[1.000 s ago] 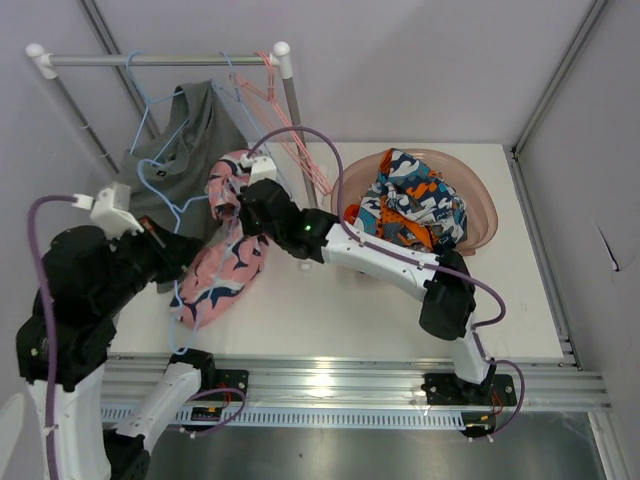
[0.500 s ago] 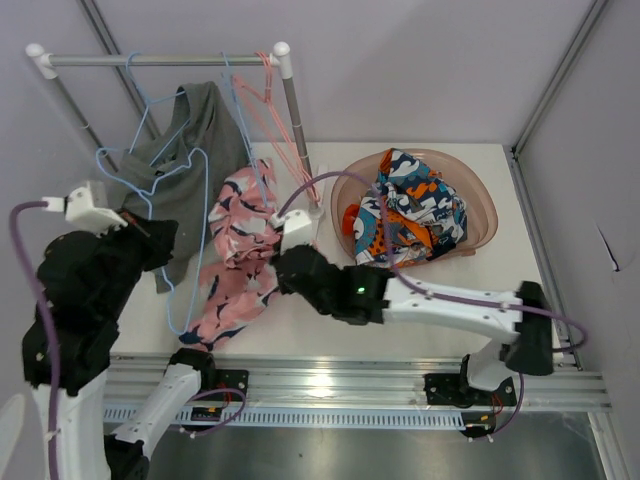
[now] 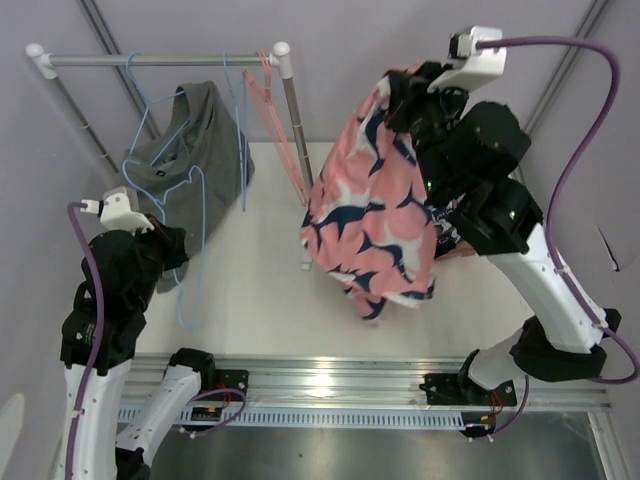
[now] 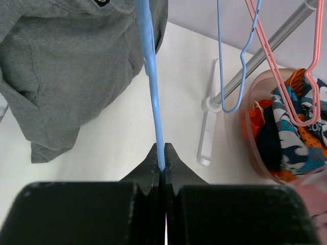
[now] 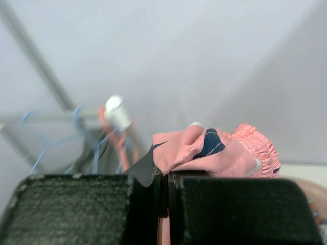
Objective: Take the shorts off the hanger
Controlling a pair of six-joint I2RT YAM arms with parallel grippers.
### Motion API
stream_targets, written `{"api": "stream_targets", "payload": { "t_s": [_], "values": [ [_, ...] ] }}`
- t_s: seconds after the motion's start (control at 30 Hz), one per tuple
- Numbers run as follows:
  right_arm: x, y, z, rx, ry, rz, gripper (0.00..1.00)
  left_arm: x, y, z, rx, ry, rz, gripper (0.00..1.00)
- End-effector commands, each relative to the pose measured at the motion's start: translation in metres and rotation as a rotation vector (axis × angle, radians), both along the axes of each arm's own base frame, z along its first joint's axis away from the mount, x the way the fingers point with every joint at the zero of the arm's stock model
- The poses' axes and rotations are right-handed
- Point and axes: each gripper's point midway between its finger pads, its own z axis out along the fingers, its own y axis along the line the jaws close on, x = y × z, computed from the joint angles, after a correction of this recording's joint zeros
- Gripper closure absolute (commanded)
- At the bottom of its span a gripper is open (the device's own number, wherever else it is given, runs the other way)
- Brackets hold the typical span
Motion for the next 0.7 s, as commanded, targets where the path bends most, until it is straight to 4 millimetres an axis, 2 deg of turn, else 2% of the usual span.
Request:
{"api": "stream_targets", "payload": {
  "t_s": [0.0,0.03,0.07,0.1,0.13,0.23,0.27,0.33,0.37,0.4,0.43,0.47,0.53,0.57,0.6,0.63,0.67],
  "values": [
    [0.029,-0.012,0.026,-0.089,-0.085,-0.082,1.00,0.007,0.000,0.007,0.030,-0.052,-0.009,1.00],
    [0.041,-0.023,0.031,-0.093,-0.101,-0.113,1.00,0.007,-0.001,0.007,0.028,-0.053,-0.015,1.00],
    [0.053,-0.022,0.032,-0.100,-0.107,-0.125,1.00,0.007,-0.002,0.005,0.027,-0.049,-0.021,1.00],
    [0.052,-0.035,0.047,-0.072,-0.139,-0.145,1.00,0.007,-0.003,0.004,0.024,-0.047,-0.026,1.00],
    [0.062,-0.046,0.051,-0.073,-0.153,-0.170,1.00,0.008,-0.005,0.000,0.023,-0.039,-0.035,1.00],
    [0.071,-0.065,0.064,-0.061,-0.197,-0.219,1.00,0.008,-0.004,-0.003,0.030,-0.036,-0.034,1.00],
    [0.076,-0.079,0.068,-0.053,-0.214,-0.255,1.00,0.008,-0.003,-0.004,0.034,-0.035,-0.031,1.00],
    [0.084,-0.091,0.068,-0.046,-0.223,-0.271,1.00,0.008,-0.002,-0.004,0.041,-0.035,-0.026,1.00],
    [0.092,-0.107,0.067,-0.044,-0.223,-0.304,1.00,0.009,-0.002,-0.004,0.043,-0.033,-0.025,1.00],
    [0.095,-0.115,0.066,-0.036,-0.221,-0.311,1.00,0.009,-0.002,-0.004,0.042,-0.035,-0.026,1.00],
    [0.106,-0.115,0.056,-0.029,-0.198,-0.297,1.00,0.010,-0.002,-0.004,0.044,-0.035,-0.027,1.00],
    [0.114,-0.130,0.050,-0.028,-0.191,-0.324,1.00,0.011,-0.002,-0.003,0.042,-0.038,-0.023,1.00],
    [0.123,-0.137,0.040,-0.026,-0.184,-0.317,1.00,0.014,-0.003,-0.004,0.040,-0.033,-0.024,1.00],
    [0.138,-0.137,0.019,-0.042,-0.143,-0.319,1.00,0.015,-0.004,-0.003,0.037,-0.036,-0.027,1.00],
    [0.145,-0.145,0.007,-0.032,-0.117,-0.331,1.00,0.016,-0.003,-0.001,0.037,-0.039,-0.025,1.00],
    [0.143,-0.147,0.004,-0.024,-0.119,-0.324,1.00,0.018,-0.003,0.001,0.036,-0.042,-0.022,1.00],
    [0.160,-0.141,-0.038,-0.038,-0.040,-0.308,1.00,0.021,-0.004,0.001,0.035,-0.040,-0.020,1.00]
  ]
}}
